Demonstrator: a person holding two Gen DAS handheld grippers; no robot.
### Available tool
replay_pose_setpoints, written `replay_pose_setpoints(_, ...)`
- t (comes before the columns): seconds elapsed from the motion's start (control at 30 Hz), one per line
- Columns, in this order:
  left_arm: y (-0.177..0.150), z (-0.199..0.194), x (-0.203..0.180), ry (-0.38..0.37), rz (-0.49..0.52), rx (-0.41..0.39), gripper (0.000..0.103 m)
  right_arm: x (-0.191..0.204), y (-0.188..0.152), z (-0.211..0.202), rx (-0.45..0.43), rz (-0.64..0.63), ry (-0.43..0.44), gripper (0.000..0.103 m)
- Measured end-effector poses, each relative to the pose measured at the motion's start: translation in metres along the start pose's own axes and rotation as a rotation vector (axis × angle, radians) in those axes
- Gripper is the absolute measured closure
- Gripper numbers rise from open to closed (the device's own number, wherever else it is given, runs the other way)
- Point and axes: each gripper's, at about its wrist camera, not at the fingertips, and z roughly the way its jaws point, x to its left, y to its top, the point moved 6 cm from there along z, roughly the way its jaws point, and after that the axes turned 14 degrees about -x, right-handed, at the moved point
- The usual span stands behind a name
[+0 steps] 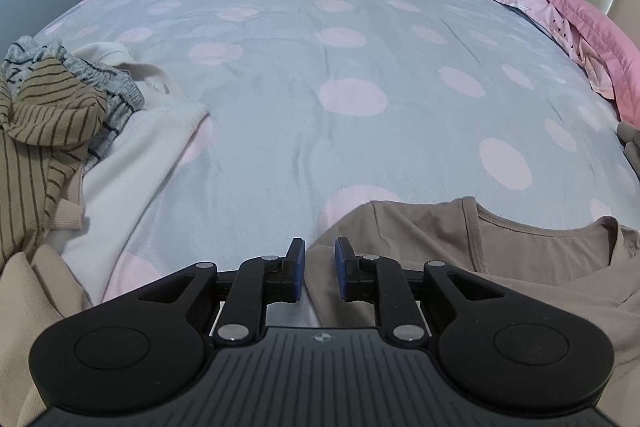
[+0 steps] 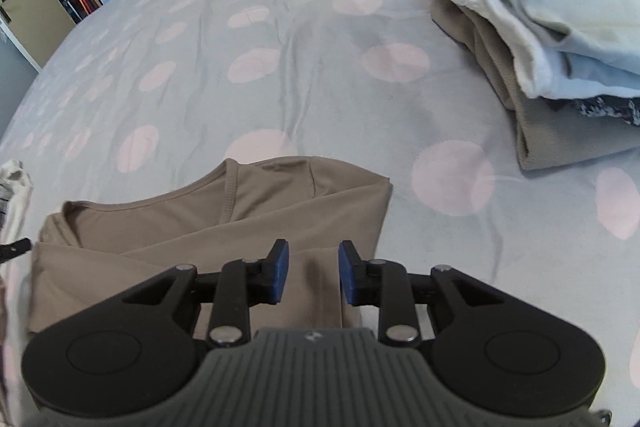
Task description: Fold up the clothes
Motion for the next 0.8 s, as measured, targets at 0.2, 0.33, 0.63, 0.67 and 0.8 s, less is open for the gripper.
replay_pose_setpoints(0.2, -0.004, 0.001, -0.003, -0.022, 0.015, 0.010, 0.087, 0.011, -0.009, 0.017, 0.036, -0.061, -0.020, 0.103)
replay_pose_setpoints(0.33, -0.004, 0.003, 0.000, -0.015, 0.009, 0.011, 0.087, 0.008, 0.002, 0.009, -0.016, -0.071, -0.077, 0.103)
replay_pose_setpoints(0.63, -0.005, 0.005, 0.000, -0.012, -0.001, 0.022, 0.087, -0.011, 0.007, 0.012, 0.012, 0.134, -0.017, 0.094)
replay_pose_setpoints(0.67, -0.005, 0.005, -0.001, -0.014, 0.002, 0.022, 0.087, -0.009, 0.006, 0.014, 0.015, 0.117, -0.026, 0.089)
replay_pose_setpoints(0.8, -0.006, 0.005, -0.004, -0.020, 0.016, 0.022, 0.087, -0.005, -0.001, 0.020, 0.034, 0.087, -0.046, 0.069)
